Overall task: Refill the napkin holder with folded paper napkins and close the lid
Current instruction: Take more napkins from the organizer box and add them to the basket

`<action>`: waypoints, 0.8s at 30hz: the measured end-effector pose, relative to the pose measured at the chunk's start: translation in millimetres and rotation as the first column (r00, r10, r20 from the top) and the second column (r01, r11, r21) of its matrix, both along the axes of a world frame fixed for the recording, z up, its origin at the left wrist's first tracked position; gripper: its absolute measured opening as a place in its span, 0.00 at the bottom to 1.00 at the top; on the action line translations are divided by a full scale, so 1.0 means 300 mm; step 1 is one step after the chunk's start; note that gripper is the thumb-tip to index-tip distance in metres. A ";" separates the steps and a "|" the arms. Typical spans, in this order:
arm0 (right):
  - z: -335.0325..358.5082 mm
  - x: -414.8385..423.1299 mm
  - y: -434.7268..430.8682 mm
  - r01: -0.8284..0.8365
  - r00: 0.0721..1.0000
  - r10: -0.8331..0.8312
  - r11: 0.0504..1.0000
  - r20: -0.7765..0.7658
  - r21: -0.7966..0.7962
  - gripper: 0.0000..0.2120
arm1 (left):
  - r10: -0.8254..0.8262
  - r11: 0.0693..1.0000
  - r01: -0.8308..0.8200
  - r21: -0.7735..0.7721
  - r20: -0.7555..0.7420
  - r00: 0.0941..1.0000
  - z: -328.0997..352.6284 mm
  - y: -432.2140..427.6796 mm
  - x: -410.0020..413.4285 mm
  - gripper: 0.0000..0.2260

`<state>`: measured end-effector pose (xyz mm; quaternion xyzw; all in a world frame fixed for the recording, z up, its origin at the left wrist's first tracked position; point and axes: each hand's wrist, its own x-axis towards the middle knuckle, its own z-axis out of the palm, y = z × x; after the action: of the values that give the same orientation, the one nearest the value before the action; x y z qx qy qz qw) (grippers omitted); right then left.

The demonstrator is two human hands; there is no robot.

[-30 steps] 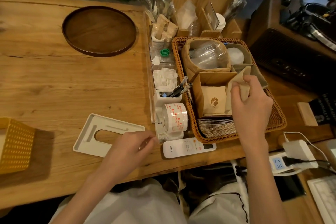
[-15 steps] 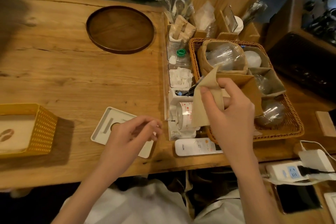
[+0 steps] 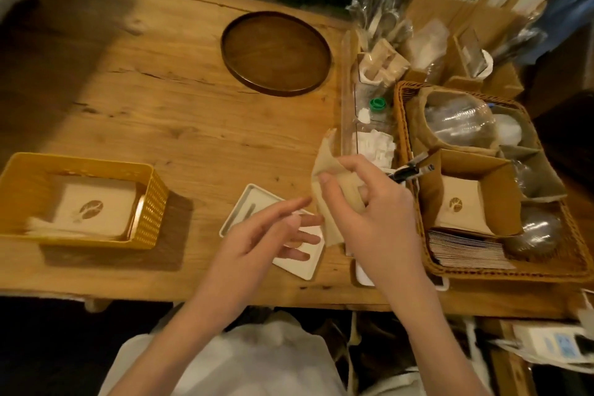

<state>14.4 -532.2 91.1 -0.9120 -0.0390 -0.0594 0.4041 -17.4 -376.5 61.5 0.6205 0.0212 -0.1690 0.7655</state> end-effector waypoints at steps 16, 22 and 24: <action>-0.035 -0.021 0.546 -0.295 0.932 0.239 0.937 -0.272 -0.187 0.25 | 0.165 0.985 -0.172 -0.026 -0.184 0.969 -0.009 0.439 0.068 0.14; -0.072 -0.010 0.679 -0.336 0.870 0.346 0.937 -0.351 0.091 0.27 | 0.214 0.976 -0.207 0.061 -0.149 0.965 -0.055 0.619 0.076 0.10; -0.070 -0.002 0.706 -0.288 0.888 0.330 0.942 -0.321 0.171 0.22 | 0.222 0.974 -0.214 0.068 -0.138 0.965 -0.057 0.673 0.080 0.10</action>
<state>13.9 -320.5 70.1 -0.8646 -0.1089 0.1643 0.4622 6.5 -174.5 44.2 0.6204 0.1494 -0.1279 0.7593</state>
